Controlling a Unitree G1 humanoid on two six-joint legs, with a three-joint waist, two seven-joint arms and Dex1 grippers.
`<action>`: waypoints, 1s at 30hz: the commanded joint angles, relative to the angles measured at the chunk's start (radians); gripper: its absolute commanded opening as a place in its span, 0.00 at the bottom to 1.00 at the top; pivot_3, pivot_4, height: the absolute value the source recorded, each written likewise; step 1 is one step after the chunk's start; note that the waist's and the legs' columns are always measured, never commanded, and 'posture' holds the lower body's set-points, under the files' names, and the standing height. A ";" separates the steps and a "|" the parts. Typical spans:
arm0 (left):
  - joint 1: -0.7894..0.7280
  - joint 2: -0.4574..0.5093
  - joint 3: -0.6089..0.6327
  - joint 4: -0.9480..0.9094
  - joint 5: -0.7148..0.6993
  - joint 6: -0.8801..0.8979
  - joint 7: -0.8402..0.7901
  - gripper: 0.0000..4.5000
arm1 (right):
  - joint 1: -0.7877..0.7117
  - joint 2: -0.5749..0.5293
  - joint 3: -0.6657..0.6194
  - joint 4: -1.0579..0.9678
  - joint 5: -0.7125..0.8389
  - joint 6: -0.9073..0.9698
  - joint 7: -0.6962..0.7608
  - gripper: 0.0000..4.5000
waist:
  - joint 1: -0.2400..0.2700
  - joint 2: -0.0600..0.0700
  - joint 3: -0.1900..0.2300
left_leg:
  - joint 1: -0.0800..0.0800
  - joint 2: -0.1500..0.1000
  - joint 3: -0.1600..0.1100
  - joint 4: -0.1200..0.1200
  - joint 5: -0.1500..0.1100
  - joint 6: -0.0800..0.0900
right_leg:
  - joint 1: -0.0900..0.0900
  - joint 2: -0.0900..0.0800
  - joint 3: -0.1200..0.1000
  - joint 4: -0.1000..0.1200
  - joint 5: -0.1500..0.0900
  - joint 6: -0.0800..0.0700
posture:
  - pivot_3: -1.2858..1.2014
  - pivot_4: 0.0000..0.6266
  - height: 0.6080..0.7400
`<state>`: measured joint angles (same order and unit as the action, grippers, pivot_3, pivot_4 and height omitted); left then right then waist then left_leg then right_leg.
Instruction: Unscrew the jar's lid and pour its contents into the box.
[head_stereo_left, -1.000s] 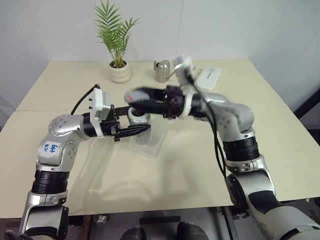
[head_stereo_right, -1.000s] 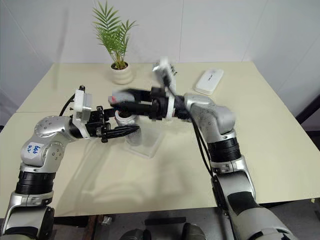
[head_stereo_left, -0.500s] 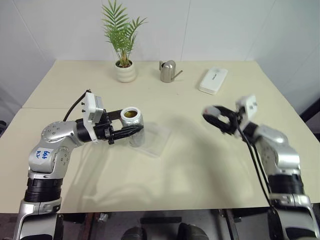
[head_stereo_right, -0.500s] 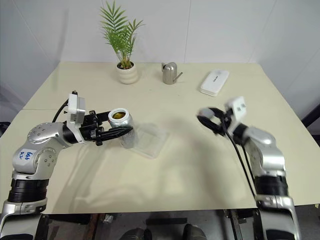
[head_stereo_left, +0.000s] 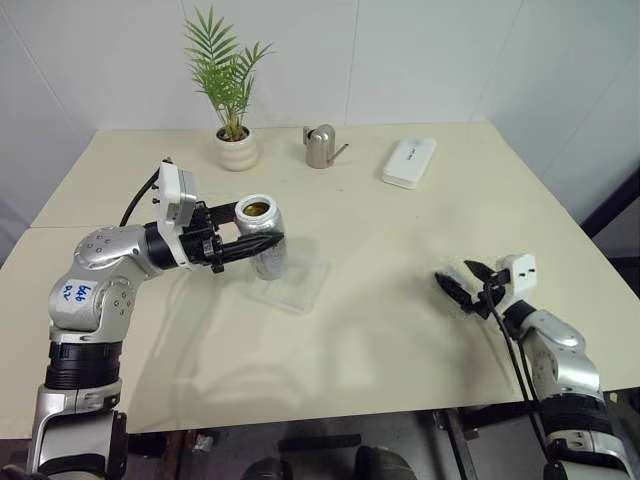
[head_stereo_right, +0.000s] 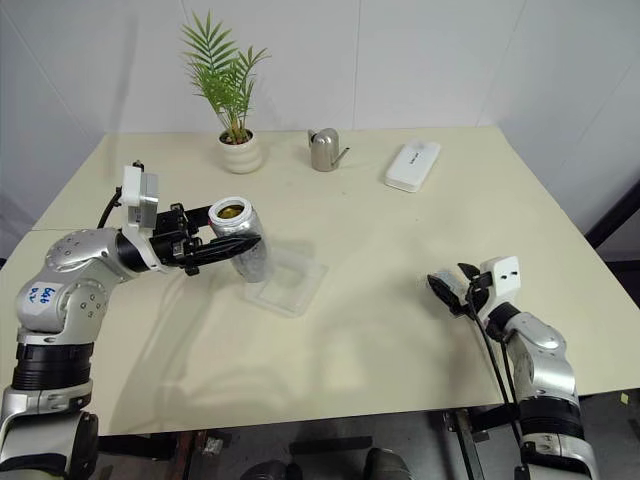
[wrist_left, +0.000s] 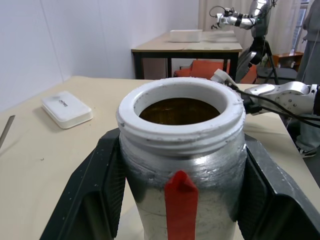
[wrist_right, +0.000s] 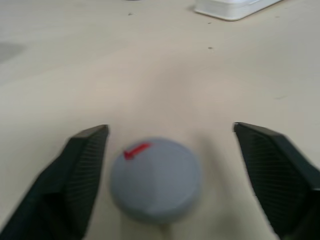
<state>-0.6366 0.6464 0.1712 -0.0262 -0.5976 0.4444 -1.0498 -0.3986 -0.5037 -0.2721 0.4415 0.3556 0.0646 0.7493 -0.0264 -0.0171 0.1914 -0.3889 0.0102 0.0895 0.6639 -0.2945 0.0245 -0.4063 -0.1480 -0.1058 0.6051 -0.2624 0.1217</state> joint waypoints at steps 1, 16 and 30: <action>-0.035 0.018 0.009 0.008 0.006 -0.030 -0.013 0.54 | -0.002 -0.043 -0.012 -0.095 0.021 0.020 0.022 0.99 | 0.000 0.000 0.000 | 0.000 0.000 0.000 0.000 0.000 0.000 | 0.000 0.000 0.000 0.000 0.000 0.000 | 0.52 0.24 1.00; -0.193 0.023 -0.036 0.236 0.131 -0.161 -0.057 0.54 | -0.219 -0.233 0.239 -0.646 0.242 0.500 0.345 0.99 | 0.024 0.000 0.000 | -0.002 0.002 0.003 0.001 -0.004 0.002 | -0.003 0.001 0.000 -0.003 0.001 -0.001 | 0.52 0.24 1.00; -0.244 0.062 -0.208 0.348 0.630 -0.613 0.259 0.54 | -0.138 -0.214 0.222 -0.684 0.239 0.536 0.298 0.99 | 0.031 0.000 0.000 | -0.009 0.001 0.005 0.004 -0.007 0.004 | -0.005 0.001 -0.005 -0.008 0.002 0.001 | 0.52 0.24 1.00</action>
<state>-0.8495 0.6881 -0.0175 0.3329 -0.0932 0.0128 -0.9007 -0.5419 -0.7184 -0.0026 -0.2310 0.5799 0.6108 1.0647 0.0042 -0.0170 0.1915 -0.3982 0.0112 0.0949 0.6683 -0.3011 0.0286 -0.4112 -0.1472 -0.1106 0.5972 -0.2602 0.1232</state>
